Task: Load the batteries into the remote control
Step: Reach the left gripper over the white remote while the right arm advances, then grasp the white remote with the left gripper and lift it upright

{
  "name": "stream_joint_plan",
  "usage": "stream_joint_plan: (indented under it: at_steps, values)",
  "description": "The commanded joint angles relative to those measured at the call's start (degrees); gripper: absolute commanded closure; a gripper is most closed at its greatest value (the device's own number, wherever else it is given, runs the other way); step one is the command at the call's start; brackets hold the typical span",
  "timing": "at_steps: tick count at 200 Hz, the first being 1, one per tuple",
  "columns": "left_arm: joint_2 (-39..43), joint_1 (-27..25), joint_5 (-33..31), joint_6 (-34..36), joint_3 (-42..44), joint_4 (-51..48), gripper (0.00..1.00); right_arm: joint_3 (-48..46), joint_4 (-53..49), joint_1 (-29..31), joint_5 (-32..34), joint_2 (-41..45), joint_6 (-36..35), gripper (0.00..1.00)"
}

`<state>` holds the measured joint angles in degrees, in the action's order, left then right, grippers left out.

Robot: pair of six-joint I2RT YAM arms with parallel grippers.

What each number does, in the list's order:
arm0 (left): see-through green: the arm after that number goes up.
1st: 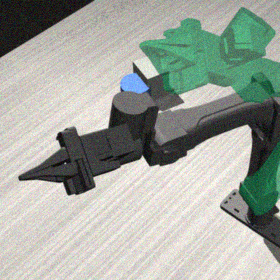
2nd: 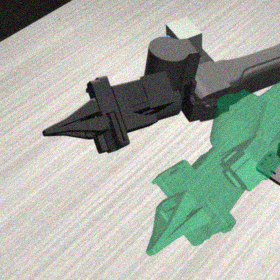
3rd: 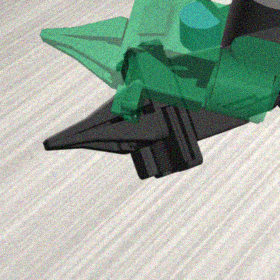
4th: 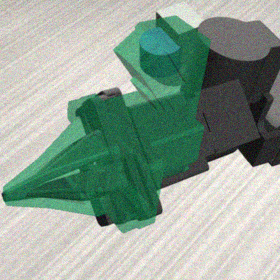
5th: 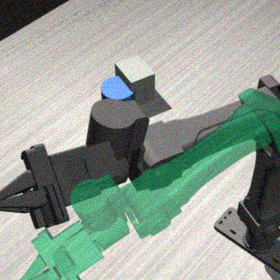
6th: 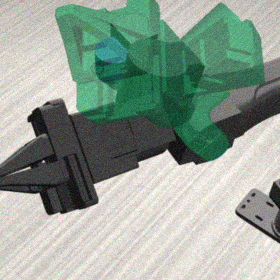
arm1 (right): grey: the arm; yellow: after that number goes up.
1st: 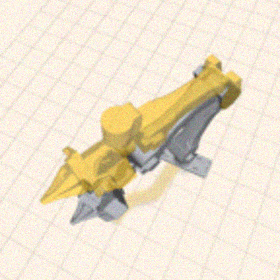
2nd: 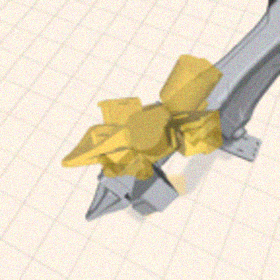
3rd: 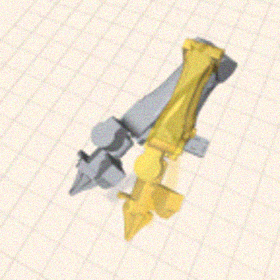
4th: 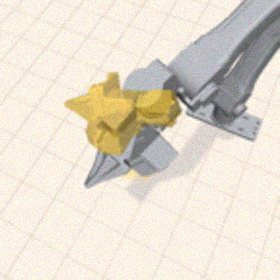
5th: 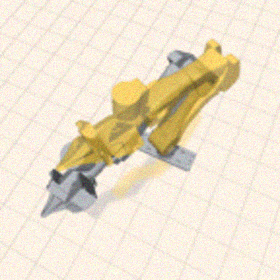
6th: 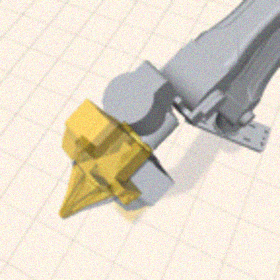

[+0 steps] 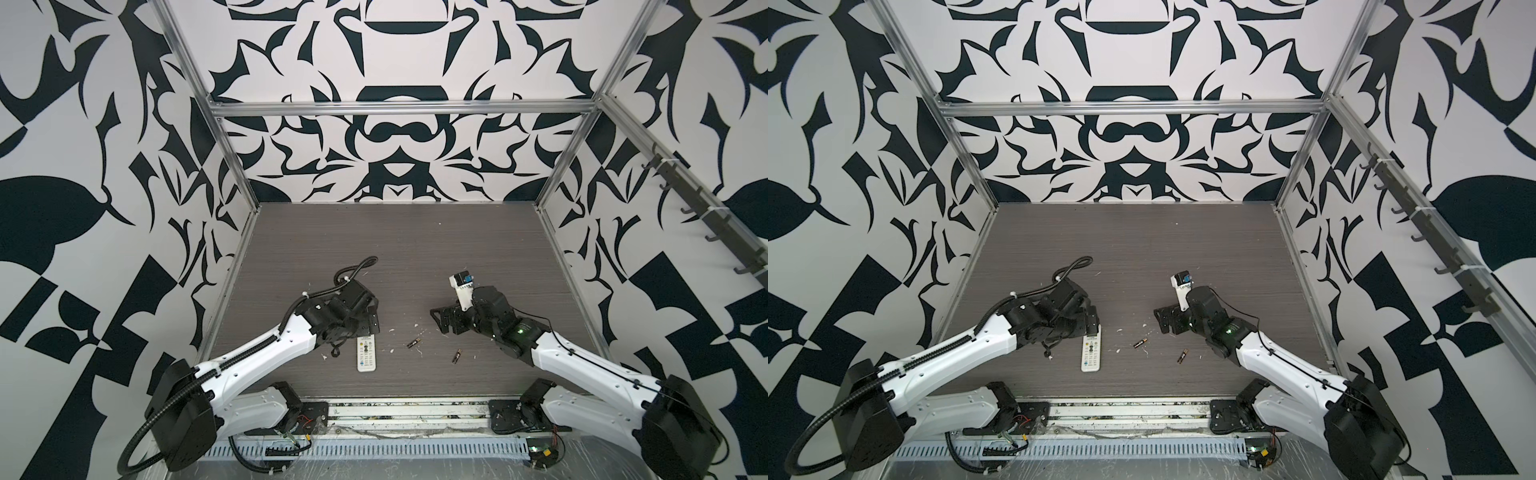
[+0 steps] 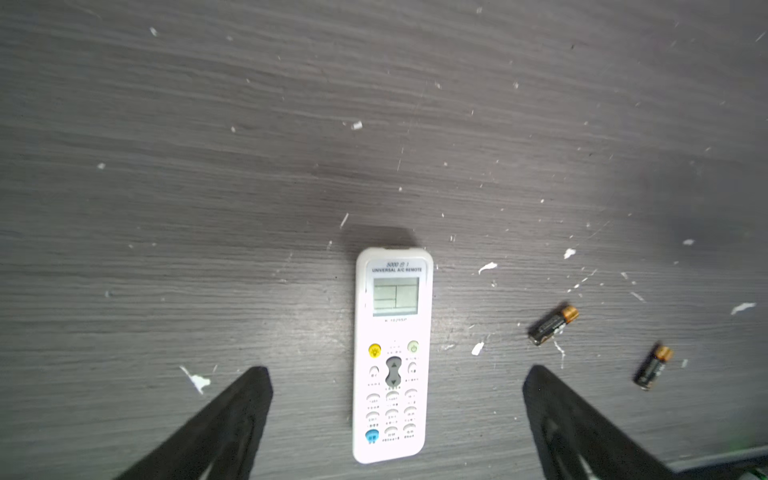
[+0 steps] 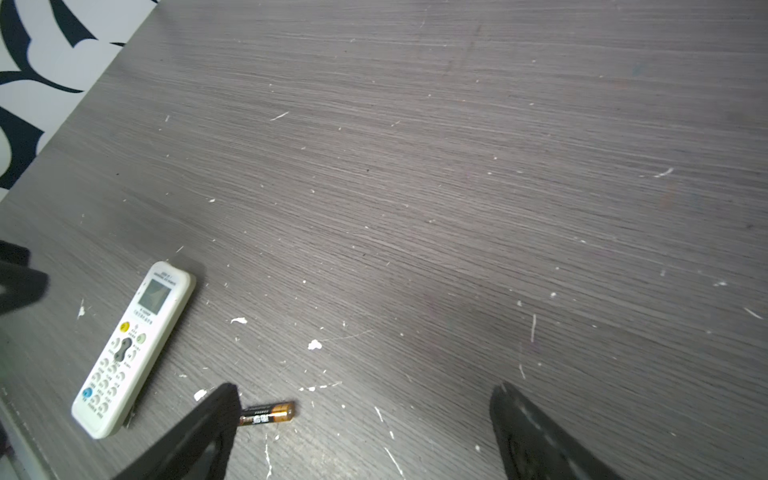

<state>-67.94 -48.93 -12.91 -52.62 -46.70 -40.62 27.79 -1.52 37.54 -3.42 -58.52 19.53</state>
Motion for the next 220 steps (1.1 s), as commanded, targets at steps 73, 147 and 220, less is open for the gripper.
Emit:
stream_joint_plan:
  at_steps: [73, 147, 220]
  values:
    - [-10.2, -6.2, -4.8, -7.9, -0.5, -2.6, 0.02, -3.7, 4.6, 2.3, -1.1, 2.0, 1.9, 0.03]
    - [-18.5, -1.1, -3.3, -1.8, -3.3, 2.6, 0.12, -4.4, 7.4, 2.3, -2.2, 0.0, 1.1, 0.03]
    - [-24.3, -0.9, -0.4, -3.0, -2.6, 5.3, 0.27, -4.3, 9.3, 2.3, -1.1, -1.2, 0.6, 0.03]
